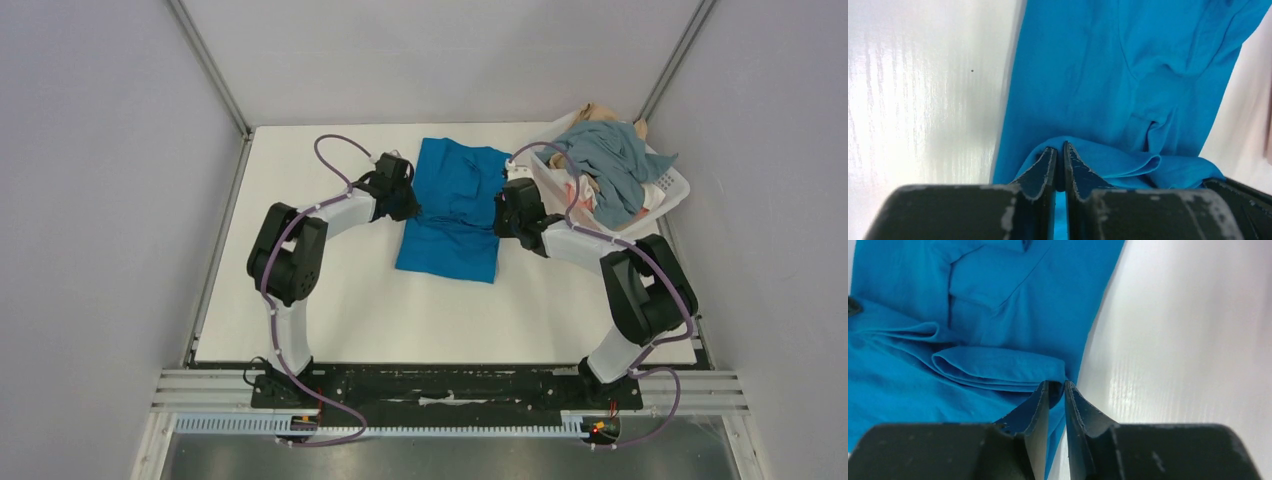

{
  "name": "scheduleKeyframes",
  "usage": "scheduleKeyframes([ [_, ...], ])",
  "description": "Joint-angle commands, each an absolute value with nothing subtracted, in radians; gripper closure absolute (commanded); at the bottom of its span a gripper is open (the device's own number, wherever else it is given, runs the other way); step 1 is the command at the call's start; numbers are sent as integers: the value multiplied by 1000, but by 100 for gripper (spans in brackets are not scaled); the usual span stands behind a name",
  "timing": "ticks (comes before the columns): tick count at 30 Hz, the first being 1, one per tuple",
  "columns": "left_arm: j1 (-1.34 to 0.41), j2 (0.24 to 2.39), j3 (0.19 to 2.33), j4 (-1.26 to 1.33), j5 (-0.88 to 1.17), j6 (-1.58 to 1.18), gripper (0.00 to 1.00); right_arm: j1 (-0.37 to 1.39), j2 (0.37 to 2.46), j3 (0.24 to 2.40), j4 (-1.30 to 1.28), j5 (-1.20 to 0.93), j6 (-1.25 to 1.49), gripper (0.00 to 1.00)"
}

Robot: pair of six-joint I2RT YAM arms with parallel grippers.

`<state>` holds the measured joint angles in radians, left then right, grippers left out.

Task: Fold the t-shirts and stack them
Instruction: Fold the folded rectangular tshirt in 1/3 of the way, then grab one side of the 2/3 rectangular tshirt with both arms

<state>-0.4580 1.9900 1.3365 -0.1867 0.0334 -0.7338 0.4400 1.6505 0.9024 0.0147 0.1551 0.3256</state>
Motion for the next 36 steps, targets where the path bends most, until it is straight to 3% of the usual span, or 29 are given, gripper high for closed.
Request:
scheduleKeyframes([
  [1,-449,1992,1410,-213,-50,-688,76,399,1691,978,61,129,349,77],
  [4,-445,1994,1463,-249,-53,-679,52,379,1705,1021,52,95,335,62],
  [8,-445,1937,1453,-251,-55,-671,20,377,1656,1014,47,32,276,24],
  [10,-445,1892,1417,-250,-64,-667,19,381,1602,973,74,3,257,6],
  [11,-445,1863,1395,-249,-67,-666,19,385,1571,945,98,-35,241,2],
  [16,-445,1719,1202,-217,-62,-688,18,461,1499,842,160,-184,178,2],
  [21,-445,1614,1030,-214,-45,-716,17,519,1574,866,236,-308,192,2],
  [27,-445,1553,933,-218,-55,-733,16,521,1768,1040,243,-270,208,2],
  [36,-444,1622,926,-206,20,-742,15,519,1965,1220,204,-79,131,2],
])
